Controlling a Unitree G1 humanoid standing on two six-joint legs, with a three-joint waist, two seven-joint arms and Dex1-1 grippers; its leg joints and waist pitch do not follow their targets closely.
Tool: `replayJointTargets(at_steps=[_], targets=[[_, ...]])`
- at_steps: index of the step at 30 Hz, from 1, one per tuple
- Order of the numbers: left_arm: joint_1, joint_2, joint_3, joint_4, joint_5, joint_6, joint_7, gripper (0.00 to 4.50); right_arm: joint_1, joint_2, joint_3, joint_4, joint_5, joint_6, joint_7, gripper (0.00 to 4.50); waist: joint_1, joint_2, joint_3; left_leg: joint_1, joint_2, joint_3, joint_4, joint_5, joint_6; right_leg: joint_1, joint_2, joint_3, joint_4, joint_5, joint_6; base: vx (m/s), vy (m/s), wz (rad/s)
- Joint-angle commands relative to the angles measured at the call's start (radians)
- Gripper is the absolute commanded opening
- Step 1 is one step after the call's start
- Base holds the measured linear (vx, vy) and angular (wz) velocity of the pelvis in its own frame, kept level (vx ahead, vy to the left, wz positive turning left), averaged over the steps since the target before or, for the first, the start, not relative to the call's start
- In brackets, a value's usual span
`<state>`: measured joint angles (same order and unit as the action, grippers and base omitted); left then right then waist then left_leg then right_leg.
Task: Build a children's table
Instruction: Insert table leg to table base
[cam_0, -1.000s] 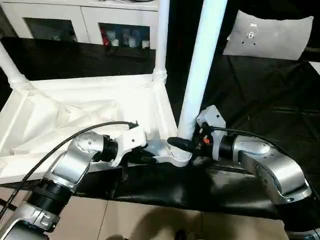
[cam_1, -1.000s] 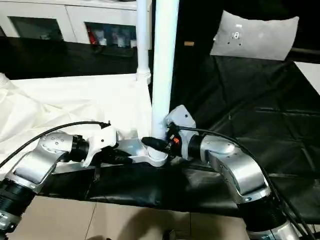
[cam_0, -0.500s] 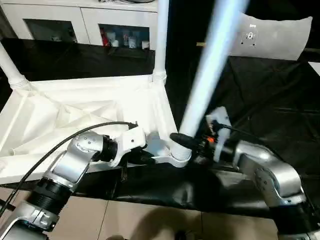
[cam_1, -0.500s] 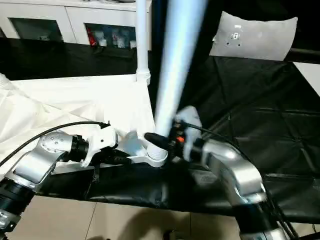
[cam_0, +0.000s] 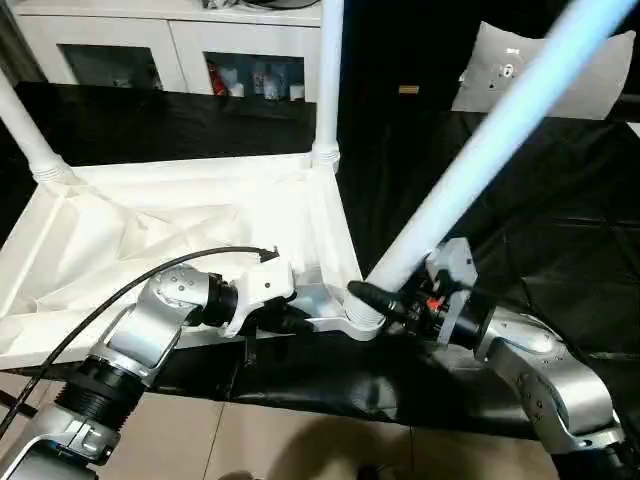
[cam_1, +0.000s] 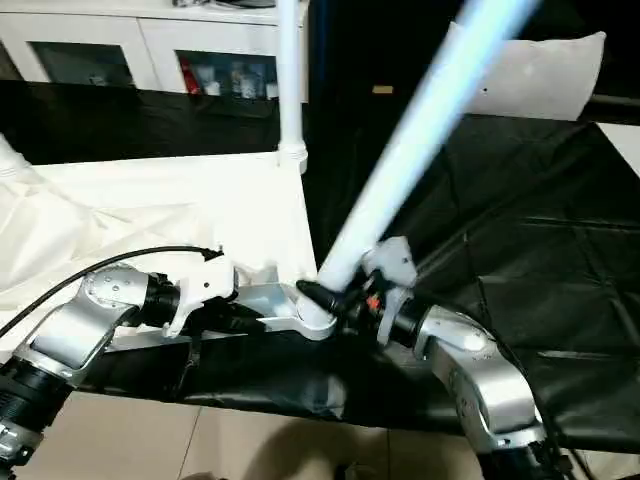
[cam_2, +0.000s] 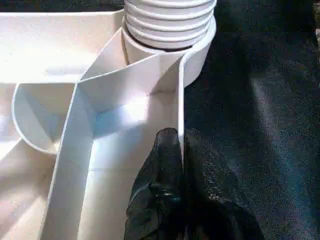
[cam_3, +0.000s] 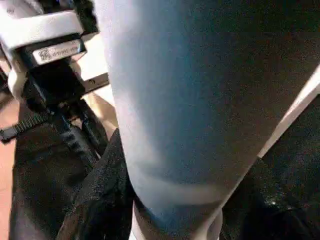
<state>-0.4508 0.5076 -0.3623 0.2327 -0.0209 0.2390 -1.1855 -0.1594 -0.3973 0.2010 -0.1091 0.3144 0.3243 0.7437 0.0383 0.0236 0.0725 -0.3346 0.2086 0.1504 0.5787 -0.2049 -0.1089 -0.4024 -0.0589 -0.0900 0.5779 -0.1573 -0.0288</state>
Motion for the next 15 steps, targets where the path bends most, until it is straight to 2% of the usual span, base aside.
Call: replayJointTargets(at_steps=[1,4,5,7,8,10,11,12,13,14,15], targets=[[-0.012,0.031,0.000,0.023,0.035,0.007,0.010,0.00,0.036,-0.042,0.065,0.074,-0.075,0.045,0.039,1.89,0.000,0.008,-0.038,-0.010,0.008,0.006,-0.072,-0.243,0.053,0.052,-0.066,0.049,-0.086,-0.433,-0.119,0.000,0.000,0.00],[-0.024,0.033,-0.010,0.033,0.038,-0.006,-0.002,0.00,-0.006,-0.079,0.139,0.092,-0.087,0.062,0.121,1.89,-0.004,0.004,-0.031,-0.011,0.008,0.004,-0.075,-0.245,0.060,0.050,-0.064,0.049,-0.087,-0.439,-0.113,0.000,0.000,0.00],[-0.024,0.033,-0.010,0.034,0.038,-0.006,-0.003,0.00,-0.007,-0.080,0.142,0.092,-0.087,0.063,0.125,1.89,-0.005,0.005,-0.031,-0.012,0.008,0.004,-0.075,-0.246,0.064,0.050,-0.064,0.049,-0.086,-0.442,-0.112,0.000,0.000,0.00],[-0.034,0.033,-0.017,0.035,0.038,-0.009,-0.011,0.00,-0.022,-0.103,0.179,0.093,-0.086,0.089,0.177,1.89,-0.007,-0.003,-0.022,-0.012,0.008,0.006,-0.076,-0.245,0.071,0.046,-0.065,0.052,-0.090,-0.460,-0.105,0.000,0.000,0.00],[-0.041,0.032,-0.020,0.039,0.039,-0.013,-0.017,0.00,-0.028,-0.108,0.192,0.098,-0.084,0.094,0.200,1.89,-0.007,-0.002,-0.021,-0.009,0.008,0.007,-0.075,-0.240,0.076,0.043,-0.064,0.053,-0.090,-0.454,-0.108,0.000,0.000,0.00],[-0.054,0.031,-0.026,0.049,0.040,-0.026,-0.029,0.00,-0.039,-0.113,0.213,0.112,-0.085,0.104,0.234,1.89,-0.008,-0.005,-0.017,-0.013,0.010,0.006,-0.078,-0.226,0.079,0.043,-0.064,0.054,-0.086,-0.422,-0.116,0.000,0.000,0.00],[-0.063,0.031,-0.031,0.054,0.042,-0.035,-0.038,0.00,-0.046,-0.117,0.226,0.119,-0.087,0.106,0.253,1.89,-0.011,-0.007,-0.008,-0.015,0.010,0.005,-0.081,-0.225,0.083,0.040,-0.063,0.055,-0.085,-0.404,-0.122,0.000,0.000,0.00],[-0.068,0.032,-0.036,0.052,0.042,-0.039,-0.046,0.00,-0.048,-0.122,0.236,0.121,-0.090,0.105,0.267,1.89,-0.011,-0.005,-0.001,-0.013,0.011,0.006,-0.083,-0.232,0.084,0.038,-0.063,0.056,-0.086,-0.401,-0.126,0.000,0.000,0.00],[-0.081,0.030,-0.039,0.062,0.042,-0.046,-0.055,0.00,-0.053,-0.122,0.245,0.125,-0.091,0.109,0.277,1.89,-0.011,-0.005,0.002,-0.011,0.012,0.006,-0.084,-0.243,0.081,0.038,-0.064,0.057,-0.087,-0.410,-0.126,0.000,0.000,0.00],[-0.110,0.024,-0.043,0.090,0.043,-0.062,-0.069,0.00,-0.061,-0.118,0.261,0.130,-0.089,0.119,0.292,1.89,-0.011,-0.005,0.012,-0.011,0.009,0.006,-0.087,-0.258,0.083,0.032,-0.062,0.056,-0.093,-0.432,-0.119,0.000,0.000,0.00],[-0.131,0.019,-0.045,0.113,0.043,-0.074,-0.078,0.00,-0.068,-0.115,0.270,0.133,-0.087,0.125,0.302,1.89,-0.010,-0.007,0.012,-0.005,0.008,0.005,-0.087,-0.273,0.078,0.034,-0.064,0.056,-0.094,-0.462,-0.113,0.000,0.000,0.00]])
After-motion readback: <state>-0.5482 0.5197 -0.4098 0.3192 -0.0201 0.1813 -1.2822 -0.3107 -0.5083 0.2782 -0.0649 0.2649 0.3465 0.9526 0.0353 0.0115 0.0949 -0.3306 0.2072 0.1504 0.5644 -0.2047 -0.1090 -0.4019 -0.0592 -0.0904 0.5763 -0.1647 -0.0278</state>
